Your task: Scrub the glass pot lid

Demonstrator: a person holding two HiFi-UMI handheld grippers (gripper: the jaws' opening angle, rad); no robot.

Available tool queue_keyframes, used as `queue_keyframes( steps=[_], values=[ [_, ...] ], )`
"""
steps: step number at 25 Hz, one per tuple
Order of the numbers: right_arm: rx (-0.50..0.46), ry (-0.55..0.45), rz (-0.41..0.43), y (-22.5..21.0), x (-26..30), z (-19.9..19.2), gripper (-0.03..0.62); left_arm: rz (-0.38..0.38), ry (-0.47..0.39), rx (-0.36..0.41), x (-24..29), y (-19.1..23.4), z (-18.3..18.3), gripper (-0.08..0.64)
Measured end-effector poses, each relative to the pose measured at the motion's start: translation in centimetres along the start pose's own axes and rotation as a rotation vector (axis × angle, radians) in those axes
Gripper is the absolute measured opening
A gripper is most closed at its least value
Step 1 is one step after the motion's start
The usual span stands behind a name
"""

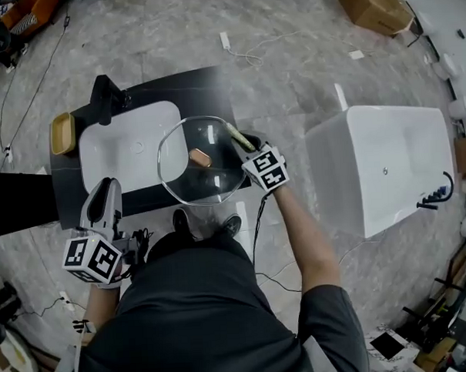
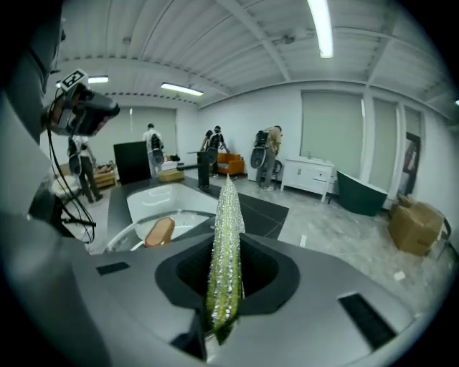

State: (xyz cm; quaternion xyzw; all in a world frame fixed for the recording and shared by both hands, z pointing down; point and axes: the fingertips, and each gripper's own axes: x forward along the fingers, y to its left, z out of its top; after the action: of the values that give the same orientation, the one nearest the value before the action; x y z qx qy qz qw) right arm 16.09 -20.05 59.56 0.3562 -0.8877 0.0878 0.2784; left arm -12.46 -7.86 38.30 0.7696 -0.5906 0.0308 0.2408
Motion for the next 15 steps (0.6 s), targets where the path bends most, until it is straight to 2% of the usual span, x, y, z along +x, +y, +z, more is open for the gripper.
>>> queue_keyframes(
  steps=[3,8,10,15],
  values=[
    [-0.106,0.046,0.094,0.2,3.0,-0.2,0.055,0.063,0.003,-0.025,-1.5,1.1,-0.5,0.069],
    [-0.201,0.096,0.245,1.8,4.5,-0.8,0.055,0.125,-0.002,-0.065,-3.5,1.8,-0.9,0.07],
    [-0.239,0.119,0.265,2.6,4.8,-1.6,0.055,0.131,0.002,-0.083,-3.7,2.1,-1.3,0.069],
    [-0.22,0.103,0.255,3.6,4.8,-2.6,0.055,0.109,0.019,-0.07,-2.7,1.8,-1.8,0.07]
  ],
)
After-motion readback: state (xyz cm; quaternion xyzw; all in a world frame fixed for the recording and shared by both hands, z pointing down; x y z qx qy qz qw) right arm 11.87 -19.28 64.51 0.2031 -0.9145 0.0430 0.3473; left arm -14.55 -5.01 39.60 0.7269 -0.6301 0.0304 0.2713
